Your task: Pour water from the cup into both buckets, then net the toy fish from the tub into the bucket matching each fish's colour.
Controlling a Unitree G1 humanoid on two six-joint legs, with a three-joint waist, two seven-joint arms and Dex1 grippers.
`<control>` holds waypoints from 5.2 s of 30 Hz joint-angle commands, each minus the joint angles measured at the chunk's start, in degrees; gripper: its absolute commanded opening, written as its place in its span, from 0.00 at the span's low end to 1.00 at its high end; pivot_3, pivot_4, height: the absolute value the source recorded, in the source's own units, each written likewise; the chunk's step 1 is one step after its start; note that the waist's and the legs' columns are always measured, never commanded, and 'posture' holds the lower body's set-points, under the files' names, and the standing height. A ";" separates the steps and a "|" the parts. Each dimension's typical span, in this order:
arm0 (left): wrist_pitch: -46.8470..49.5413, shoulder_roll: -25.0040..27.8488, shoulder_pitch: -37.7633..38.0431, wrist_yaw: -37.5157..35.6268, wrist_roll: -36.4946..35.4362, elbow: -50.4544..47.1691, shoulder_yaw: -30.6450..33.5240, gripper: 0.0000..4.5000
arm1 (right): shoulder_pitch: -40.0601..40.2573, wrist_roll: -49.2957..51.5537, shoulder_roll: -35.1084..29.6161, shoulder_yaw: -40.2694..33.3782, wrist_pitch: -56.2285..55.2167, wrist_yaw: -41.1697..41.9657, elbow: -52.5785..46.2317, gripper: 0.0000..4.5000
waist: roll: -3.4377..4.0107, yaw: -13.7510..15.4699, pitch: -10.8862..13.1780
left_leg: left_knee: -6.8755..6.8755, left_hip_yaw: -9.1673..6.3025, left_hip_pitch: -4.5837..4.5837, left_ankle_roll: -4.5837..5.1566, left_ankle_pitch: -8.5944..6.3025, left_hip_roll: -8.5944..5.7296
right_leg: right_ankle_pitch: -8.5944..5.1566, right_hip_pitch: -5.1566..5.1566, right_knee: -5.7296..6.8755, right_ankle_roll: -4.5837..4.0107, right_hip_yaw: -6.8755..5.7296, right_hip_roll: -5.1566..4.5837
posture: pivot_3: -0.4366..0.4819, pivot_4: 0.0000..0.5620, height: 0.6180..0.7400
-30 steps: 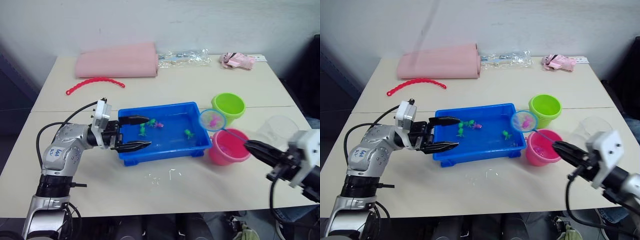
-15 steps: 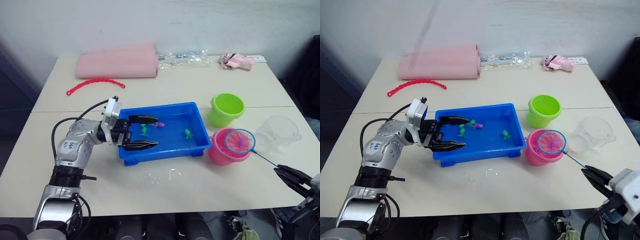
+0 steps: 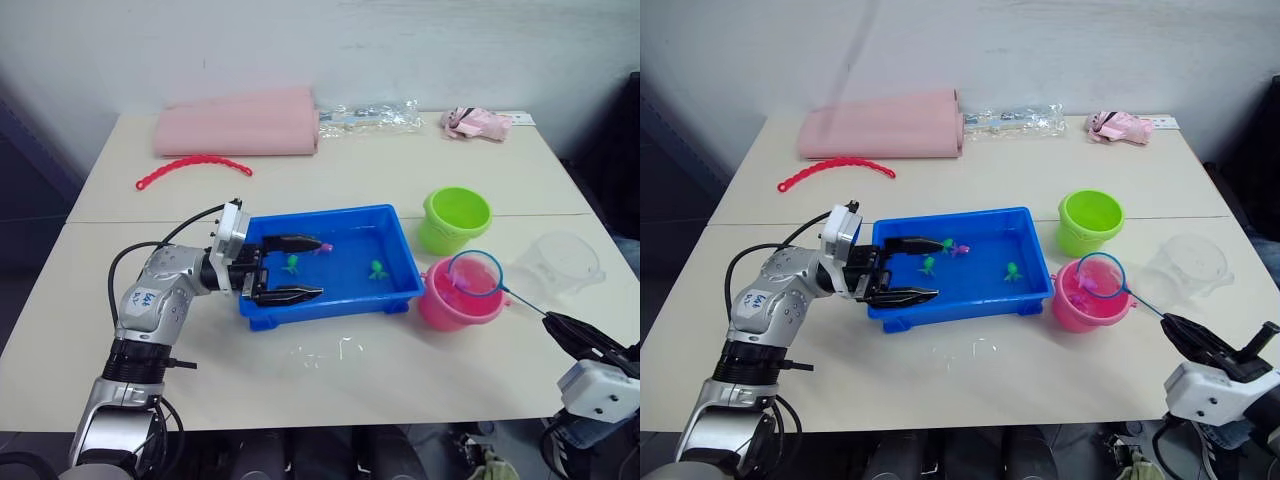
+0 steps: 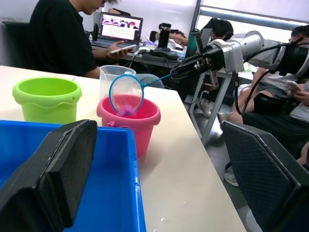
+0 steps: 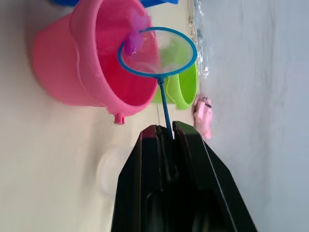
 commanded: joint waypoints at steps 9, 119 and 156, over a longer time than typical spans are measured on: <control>-0.44 2.36 3.03 2.82 -0.39 -1.98 4.24 0.99 | 0.11 14.59 -4.86 2.94 -1.91 -6.76 6.19 0.00 | -0.01 -1.12 0.00 | -0.05 0.03 0.14 -0.05 0.03 0.05 | -0.01 0.08 0.00 -0.02 0.12 0.01 | 0.48 0.27 1.00; -1.08 -0.11 -0.49 1.44 0.36 0.67 1.12 0.99 | 2.23 5.04 -0.67 -2.54 -6.32 2.81 4.55 0.00 | -0.10 0.11 -0.04 | -0.04 -0.01 0.05 -0.04 -0.03 0.01 | -0.06 0.00 0.06 -0.11 -0.04 0.02 | 0.48 0.27 1.00; -5.33 6.70 12.92 7.57 1.30 -5.23 11.20 0.99 | -50.52 27.03 -26.79 45.42 37.36 18.23 2.26 0.00 | -0.12 -1.46 0.00 | -0.13 -0.27 0.56 -0.05 -0.22 0.23 | -0.18 0.75 -0.37 -0.25 0.09 -0.08 | 0.48 0.27 1.00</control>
